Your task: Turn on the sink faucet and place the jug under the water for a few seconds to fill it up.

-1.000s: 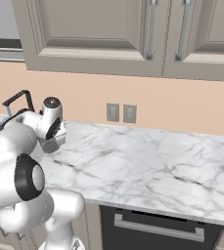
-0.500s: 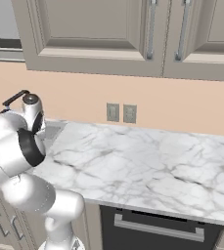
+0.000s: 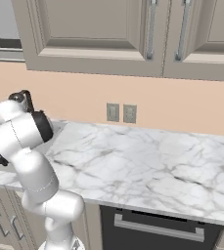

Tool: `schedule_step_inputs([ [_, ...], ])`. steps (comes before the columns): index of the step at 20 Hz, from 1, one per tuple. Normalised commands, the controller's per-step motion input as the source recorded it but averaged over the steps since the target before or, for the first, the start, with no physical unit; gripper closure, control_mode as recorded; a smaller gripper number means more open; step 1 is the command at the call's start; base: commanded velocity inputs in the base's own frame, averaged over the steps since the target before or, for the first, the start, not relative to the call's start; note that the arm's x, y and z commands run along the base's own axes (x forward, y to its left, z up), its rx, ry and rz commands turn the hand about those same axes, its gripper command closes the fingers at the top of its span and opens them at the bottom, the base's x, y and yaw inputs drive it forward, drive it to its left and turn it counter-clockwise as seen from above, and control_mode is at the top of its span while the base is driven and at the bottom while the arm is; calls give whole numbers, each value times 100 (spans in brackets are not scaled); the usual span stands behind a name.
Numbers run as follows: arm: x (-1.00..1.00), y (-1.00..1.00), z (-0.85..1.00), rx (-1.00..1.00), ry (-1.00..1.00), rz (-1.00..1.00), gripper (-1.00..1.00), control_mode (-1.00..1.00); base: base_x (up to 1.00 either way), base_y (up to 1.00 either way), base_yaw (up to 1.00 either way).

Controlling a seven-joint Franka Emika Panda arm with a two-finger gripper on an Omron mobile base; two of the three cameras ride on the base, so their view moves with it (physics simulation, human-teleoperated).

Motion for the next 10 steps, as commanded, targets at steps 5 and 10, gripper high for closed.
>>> schedule_step_inputs([
  [5, 14, 66, 0, 0, 4, 0, 100, -100, 0, 0, 0],
  [10, 12, 30, 0, 0, 4, 0, 100, -100, 0, 0, 0],
])
